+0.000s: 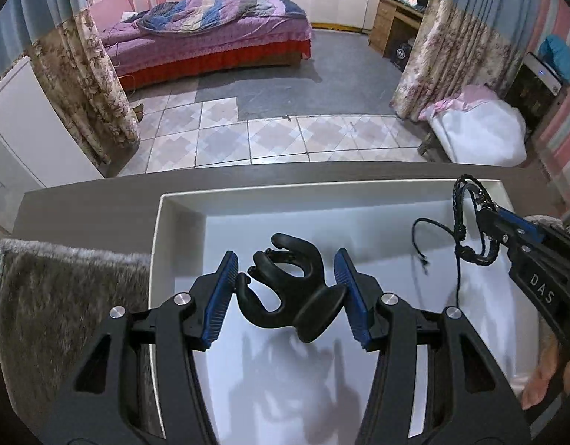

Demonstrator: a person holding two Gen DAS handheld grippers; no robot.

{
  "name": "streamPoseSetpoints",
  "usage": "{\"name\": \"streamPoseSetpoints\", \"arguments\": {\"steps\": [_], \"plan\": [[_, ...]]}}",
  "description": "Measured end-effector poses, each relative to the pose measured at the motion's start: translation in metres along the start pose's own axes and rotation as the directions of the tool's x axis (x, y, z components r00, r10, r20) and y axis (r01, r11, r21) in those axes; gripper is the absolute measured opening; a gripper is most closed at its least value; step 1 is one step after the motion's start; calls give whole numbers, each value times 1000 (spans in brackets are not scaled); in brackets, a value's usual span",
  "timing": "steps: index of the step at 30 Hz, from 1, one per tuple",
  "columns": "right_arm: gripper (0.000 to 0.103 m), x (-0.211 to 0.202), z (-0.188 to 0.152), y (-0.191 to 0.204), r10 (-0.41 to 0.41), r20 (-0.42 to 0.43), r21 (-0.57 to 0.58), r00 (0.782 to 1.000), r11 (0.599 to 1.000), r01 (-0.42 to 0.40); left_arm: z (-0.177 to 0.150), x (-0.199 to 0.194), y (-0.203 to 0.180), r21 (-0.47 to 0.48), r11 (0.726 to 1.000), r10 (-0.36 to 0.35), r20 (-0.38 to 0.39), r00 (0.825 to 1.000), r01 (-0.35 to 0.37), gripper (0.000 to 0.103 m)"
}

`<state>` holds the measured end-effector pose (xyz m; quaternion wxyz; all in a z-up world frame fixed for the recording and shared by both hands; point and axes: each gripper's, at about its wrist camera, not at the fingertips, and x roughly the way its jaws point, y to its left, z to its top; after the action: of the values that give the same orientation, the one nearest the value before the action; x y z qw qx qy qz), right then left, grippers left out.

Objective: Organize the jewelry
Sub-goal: 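Carry both items into the white tray and open both tools to release them, then grasp the dark wooden bead bracelet with the left tool while the right tool grasps the black beaded bracelet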

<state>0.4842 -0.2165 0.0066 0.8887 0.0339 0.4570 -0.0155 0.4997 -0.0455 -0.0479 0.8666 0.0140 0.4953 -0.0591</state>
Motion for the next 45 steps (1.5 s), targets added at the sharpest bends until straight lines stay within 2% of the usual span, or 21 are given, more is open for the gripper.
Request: {"name": "streamPoseSetpoints", "arguments": {"steps": [5,12,13,15,16,17,19,25,27,31,34,38,45], "plan": [[14,21,1,4,-27,-36,-10,999,1000,27,-2,16,8,-9,1000,5,-27,1000,-5,54],[15,29,-1,9,-69,-47,-47,997,997,67,-6,16,6,-2,1000,12,-5,1000,-12,55],[15,27,-1,9,-71,-48,-46,996,997,69,-6,14,6,1,1000,11,-3,1000,-11,56],[16,24,1,5,-59,-56,-36,997,998,58,-4,12,4,-1,1000,10,-3,1000,-10,64],[18,23,1,4,-53,-60,-32,997,998,51,-5,9,4,-5,1000,12,0,1000,-12,64],[30,19,1,2,-49,-61,-29,997,998,47,-5,4,5,-8,1000,4,1,1000,-4,64],[45,9,2,-1,-53,-34,-27,998,998,52,-6,-5,4,-13,1000,-17,4,1000,17,65],[47,-41,-4,-16,-27,16,-4,1000,1000,27,-17,-66,-3,18,1000,-13,80,997,11,80],[56,-62,-8,-19,-31,38,-8,999,999,32,-25,-92,0,23,1000,14,111,994,-17,89],[68,-106,-30,-26,-21,72,-18,997,1000,22,-52,-142,7,32,998,52,180,982,-58,96],[70,-132,-49,-32,-22,82,-31,996,999,24,-74,-174,17,28,997,64,198,978,-70,98],[79,-166,-79,-37,-16,102,-21,995,1000,18,-109,-202,30,18,995,95,206,974,-101,100],[80,-193,-125,-49,-15,100,-1,995,1000,15,-165,-217,49,-21,995,96,164,982,-93,100]]}}
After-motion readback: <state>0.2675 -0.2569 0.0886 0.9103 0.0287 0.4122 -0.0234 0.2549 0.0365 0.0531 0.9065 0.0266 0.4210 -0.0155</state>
